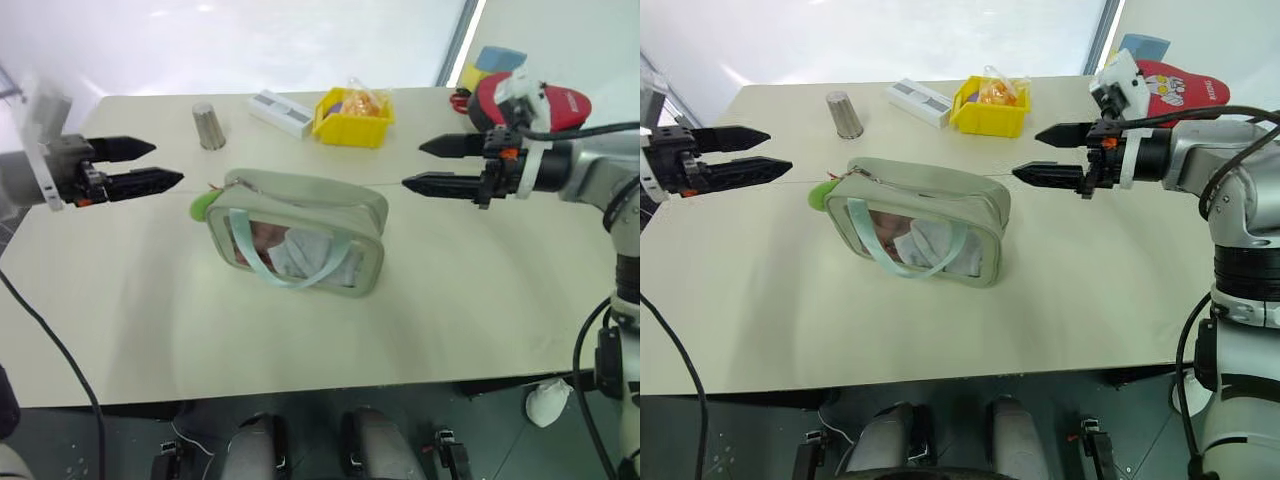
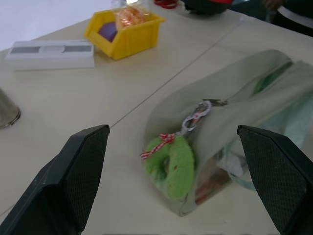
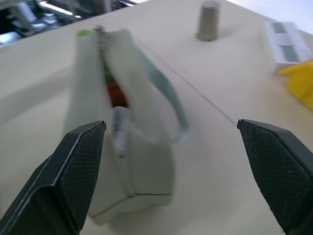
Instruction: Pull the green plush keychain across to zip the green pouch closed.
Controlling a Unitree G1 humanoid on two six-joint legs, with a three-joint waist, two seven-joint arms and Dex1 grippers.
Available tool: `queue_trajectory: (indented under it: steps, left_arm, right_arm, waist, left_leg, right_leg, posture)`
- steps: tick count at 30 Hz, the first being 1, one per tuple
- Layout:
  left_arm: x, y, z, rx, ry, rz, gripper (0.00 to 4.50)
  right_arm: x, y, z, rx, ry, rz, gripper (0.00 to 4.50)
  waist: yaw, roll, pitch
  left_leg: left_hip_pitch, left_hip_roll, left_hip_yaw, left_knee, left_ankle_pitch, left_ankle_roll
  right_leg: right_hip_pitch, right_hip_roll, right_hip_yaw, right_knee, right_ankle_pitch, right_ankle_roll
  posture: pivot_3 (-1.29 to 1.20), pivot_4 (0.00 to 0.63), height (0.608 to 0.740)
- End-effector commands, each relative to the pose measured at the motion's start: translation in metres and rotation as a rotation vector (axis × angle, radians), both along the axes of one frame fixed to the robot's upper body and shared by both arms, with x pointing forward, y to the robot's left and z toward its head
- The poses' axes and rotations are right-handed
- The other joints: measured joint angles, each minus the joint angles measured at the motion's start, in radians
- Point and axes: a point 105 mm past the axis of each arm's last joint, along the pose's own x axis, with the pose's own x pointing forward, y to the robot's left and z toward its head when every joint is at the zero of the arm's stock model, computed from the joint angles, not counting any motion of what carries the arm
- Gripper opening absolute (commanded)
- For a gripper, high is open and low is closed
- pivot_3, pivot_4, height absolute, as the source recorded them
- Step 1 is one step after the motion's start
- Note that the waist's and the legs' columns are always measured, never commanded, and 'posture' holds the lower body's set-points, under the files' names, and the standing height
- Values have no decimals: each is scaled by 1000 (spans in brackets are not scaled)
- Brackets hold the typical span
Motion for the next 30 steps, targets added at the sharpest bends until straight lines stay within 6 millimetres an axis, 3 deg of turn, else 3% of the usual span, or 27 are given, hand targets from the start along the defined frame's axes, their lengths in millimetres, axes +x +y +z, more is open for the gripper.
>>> queue_trajectory:
  steps: [1, 11, 13, 17, 21, 24, 29, 30]
  left_arm:
    - [-3, -3, 13, 35, -71, 0, 4478]
    - [3, -4, 13, 91, -121, 31, 4478]
    - [-6, -14, 17, 93, -121, -17, 4478]
    - [-31, -32, 23, 132, -103, -133, 4478]
    - [-42, -42, 20, 172, -96, -176, 4478]
    - [-44, -42, 1, 269, -68, -176, 4478]
    - [-43, -40, -6, 292, -76, -159, 4478]
    - [-42, -40, -6, 290, -80, -157, 4499]
  right_arm:
    - [-10, 5, 13, -7, -54, 31, 4484]
    - [-5, 16, 22, -52, -103, 35, 4484]
    - [-6, 25, 27, -52, -102, 62, 4484]
    - [-27, 46, 32, -75, -77, 203, 4484]
    - [-38, 56, -2, -196, -73, 268, 4484]
    - [-36, 63, -32, -257, -79, 268, 4484]
    - [-23, 64, -56, -395, -190, 240, 4484]
    - [-19, 64, -57, -398, -201, 223, 4248]
  waist:
    - [1, 0, 0]
    - [-2, 0, 0]
    - [-2, 0, 0]
    - [0, 0, 0]
    - [4, -1, 0]
    - [4, -1, 0]
    - [1, -1, 0]
    - [1, -1, 0]
  left_leg:
    - [0, 0, 0, 0, 0, 0]
    - [0, 0, 0, 0, 0, 0]
    - [0, 0, 1, 0, 0, 0]
    - [-1, 0, 0, 0, 0, 0]
    - [-1, 0, 0, -2, 0, 0]
    - [0, -1, 0, -1, 0, 0]
    - [-1, 0, -1, 3, 0, 0]
    - [-1, 0, -1, 3, 0, 0]
  right_leg:
    - [0, 0, 0, 0, 0, 0]
    - [-1, 0, 0, 0, 0, 0]
    - [-1, 1, 0, 0, 0, 0]
    - [-2, 0, 0, 0, 0, 0]
    - [-2, 0, 0, 0, 0, 0]
    - [-1, 0, 0, 0, 0, 0]
    - [-1, 1, 0, 2, 0, 0]
    - [0, 2, 0, 2, 0, 0]
  posture:
    - [0, 150, 740]
    - [0, 150, 740]
    - [0, 150, 740]
    - [0, 150, 740]
    - [0, 150, 740]
    - [0, 150, 740]
    - [0, 150, 740]
    - [0, 150, 740]
